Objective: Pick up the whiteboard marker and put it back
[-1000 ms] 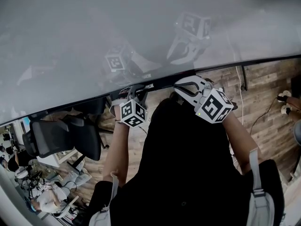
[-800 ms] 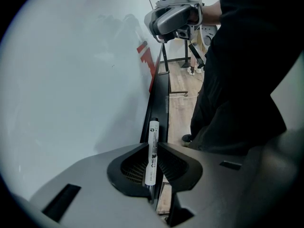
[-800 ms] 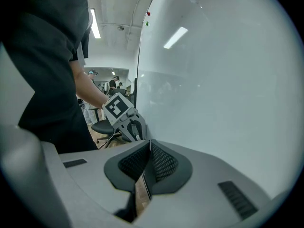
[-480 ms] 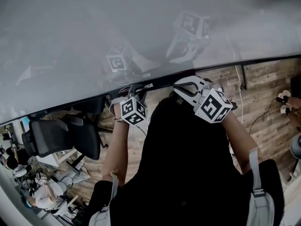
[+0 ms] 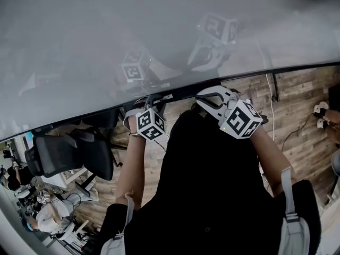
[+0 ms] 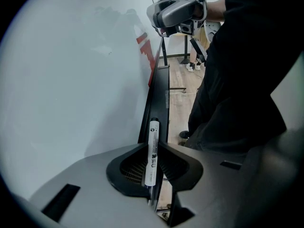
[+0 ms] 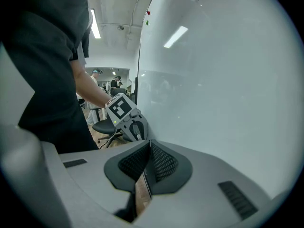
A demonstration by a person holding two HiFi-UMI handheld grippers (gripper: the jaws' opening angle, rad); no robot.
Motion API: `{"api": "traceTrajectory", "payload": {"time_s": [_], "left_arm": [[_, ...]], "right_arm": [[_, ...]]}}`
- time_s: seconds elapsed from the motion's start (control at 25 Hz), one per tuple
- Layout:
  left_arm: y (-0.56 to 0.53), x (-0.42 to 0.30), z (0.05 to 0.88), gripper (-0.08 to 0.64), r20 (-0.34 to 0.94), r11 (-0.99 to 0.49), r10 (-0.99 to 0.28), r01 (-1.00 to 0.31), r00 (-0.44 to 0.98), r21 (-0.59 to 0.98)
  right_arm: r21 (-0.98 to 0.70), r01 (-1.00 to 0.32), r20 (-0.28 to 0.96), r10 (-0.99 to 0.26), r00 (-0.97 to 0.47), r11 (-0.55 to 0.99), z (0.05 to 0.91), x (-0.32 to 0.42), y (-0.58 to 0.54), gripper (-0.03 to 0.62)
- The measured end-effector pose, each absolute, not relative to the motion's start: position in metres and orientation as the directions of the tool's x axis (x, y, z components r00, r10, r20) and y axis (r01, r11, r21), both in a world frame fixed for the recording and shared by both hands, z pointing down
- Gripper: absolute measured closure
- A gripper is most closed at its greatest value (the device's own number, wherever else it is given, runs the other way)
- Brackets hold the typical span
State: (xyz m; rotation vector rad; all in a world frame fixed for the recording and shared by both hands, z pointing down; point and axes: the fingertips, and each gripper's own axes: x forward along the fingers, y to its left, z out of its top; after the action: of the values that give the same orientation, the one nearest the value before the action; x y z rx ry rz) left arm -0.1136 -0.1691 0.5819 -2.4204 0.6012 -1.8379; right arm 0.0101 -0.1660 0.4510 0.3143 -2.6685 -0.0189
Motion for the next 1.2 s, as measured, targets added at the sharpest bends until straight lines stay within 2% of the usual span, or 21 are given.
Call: {"api": "traceTrajectory", "payload": {"time_s": [0.4,0.68,0.8,1.0,1.08,1.2], "left_arm": [[-0.17,-0.107,0.568,0.463,0.907,-0.912,-0.34,-0.322,0.248,-0.254],[-0.174,-0.083,0.502,0.465,0.799,-0.861,-0.454,-0.425,0.395,-0.279],[-0.169,-0.064,0.463,0.487,0.696,-0.837,-0.509,-0.482,0.507,-0.261],[-0.178,-0.034,0.397,0.543,0.437,-0.778,-0.615,-0.597,0.656,-0.198],[-0.175,-0.024,0.376,0.548,0.348,-0.781,-0.611,-0.611,0.711,-0.124],[-0.171,-0.011,0.345,0.548,0.198,-0.798,-0.594,-0.603,0.779,-0.021]], "right_arm": [[0.063,-0.228,0.418,-0.233,-0.878,0.972,0.452,0.014,-0.167,0.572],[0.076,-0.23,0.398,-0.241,-0.885,0.97,0.44,0.009,-0.174,0.572],[0.075,-0.216,0.388,-0.229,-0.893,0.973,0.422,0.009,-0.166,0.572],[0.13,-0.163,0.336,-0.198,-0.921,0.978,0.363,0.018,-0.177,0.572],[0.106,-0.15,0.268,-0.173,-0.948,0.983,0.338,0.021,-0.178,0.572],[-0.021,-0.17,0.095,-0.168,-0.981,0.985,0.293,0.027,-0.178,0.572]]}}
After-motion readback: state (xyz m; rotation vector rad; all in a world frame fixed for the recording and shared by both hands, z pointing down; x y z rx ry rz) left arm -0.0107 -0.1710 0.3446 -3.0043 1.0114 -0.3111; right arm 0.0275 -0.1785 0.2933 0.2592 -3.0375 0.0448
